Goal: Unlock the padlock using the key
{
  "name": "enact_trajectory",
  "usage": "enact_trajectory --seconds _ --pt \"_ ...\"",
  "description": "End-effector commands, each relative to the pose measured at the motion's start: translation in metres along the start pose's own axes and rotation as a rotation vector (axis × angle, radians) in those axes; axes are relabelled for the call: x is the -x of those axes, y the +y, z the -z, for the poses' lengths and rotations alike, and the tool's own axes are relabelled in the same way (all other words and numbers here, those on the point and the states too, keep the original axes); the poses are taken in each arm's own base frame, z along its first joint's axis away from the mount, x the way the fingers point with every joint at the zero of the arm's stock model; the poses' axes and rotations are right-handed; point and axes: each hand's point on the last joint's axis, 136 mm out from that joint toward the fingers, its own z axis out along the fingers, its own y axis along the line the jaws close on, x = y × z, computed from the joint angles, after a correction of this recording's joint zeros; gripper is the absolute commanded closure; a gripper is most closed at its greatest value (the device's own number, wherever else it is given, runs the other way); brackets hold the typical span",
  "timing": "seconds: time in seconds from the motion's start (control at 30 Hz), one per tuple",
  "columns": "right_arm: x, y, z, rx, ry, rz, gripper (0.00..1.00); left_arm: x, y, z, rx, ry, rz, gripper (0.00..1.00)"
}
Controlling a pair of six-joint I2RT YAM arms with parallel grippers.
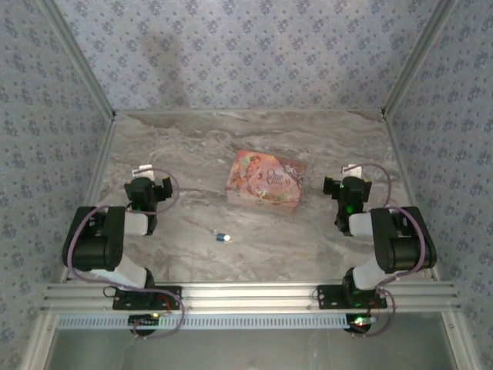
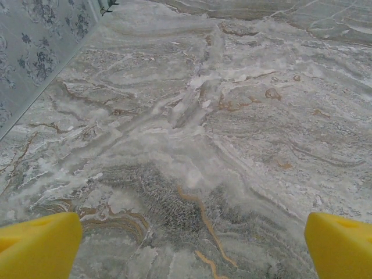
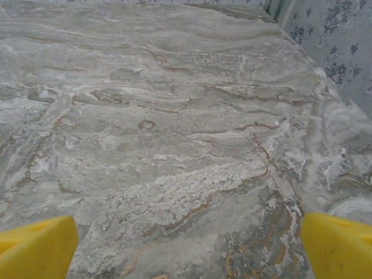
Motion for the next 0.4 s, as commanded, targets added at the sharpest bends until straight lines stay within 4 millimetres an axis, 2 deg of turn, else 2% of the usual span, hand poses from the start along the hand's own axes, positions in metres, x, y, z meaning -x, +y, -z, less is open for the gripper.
enact_trajectory --seconds 0.0,0.37 --pt "0.0127 -0.0004 -0.0032 0.041 -0.038 -0.017 0.0 0.0228 0.0009 0.0002 0.015 -0.072 0.009 0.02" --pt "0.013 0.001 -0.0035 0.053 -0.038 -0.017 0.0 0.0227 0.0032 0.0008 0.019 -0.075 0.017 0.02"
